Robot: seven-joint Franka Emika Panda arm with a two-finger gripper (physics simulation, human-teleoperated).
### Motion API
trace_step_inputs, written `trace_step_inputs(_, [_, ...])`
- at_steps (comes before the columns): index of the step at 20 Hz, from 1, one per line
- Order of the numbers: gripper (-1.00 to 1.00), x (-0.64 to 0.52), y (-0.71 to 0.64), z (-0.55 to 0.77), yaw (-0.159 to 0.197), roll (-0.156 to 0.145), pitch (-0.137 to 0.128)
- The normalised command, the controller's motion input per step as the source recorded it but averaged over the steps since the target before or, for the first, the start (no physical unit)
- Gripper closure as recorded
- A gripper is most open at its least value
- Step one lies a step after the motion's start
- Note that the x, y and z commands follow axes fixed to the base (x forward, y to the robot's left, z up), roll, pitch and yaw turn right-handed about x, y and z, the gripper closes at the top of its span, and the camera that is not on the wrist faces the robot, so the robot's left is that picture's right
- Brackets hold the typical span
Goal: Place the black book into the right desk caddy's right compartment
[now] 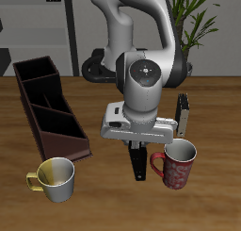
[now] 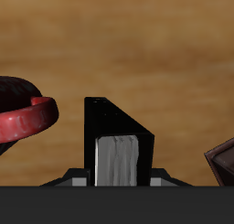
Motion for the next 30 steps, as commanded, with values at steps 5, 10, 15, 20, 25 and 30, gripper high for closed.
trace_step_inputs(5, [1.00, -0.02, -0.09, 0.03, -0.009, -0.005, -0.004])
trace_step_inputs(10, [1.00, -0.12, -0.10, 0.29, -0.009, -0.006, -0.034])
trace_step_inputs(15, [1.00, -0.17, -0.12, 0.40, -0.018, -0.006, -0.045])
trace_step_inputs(20, [1.00, -0.27, -0.12, 0.48, 0.029, 0.001, -0.071])
trace_step_inputs(25, [1.00, -0.45, -0.20, 0.49, 0.029, -0.020, -0.070])
trace_step_inputs(30, [1.00, -0.47, -0.27, 0.44, 0.031, -0.034, -0.072])
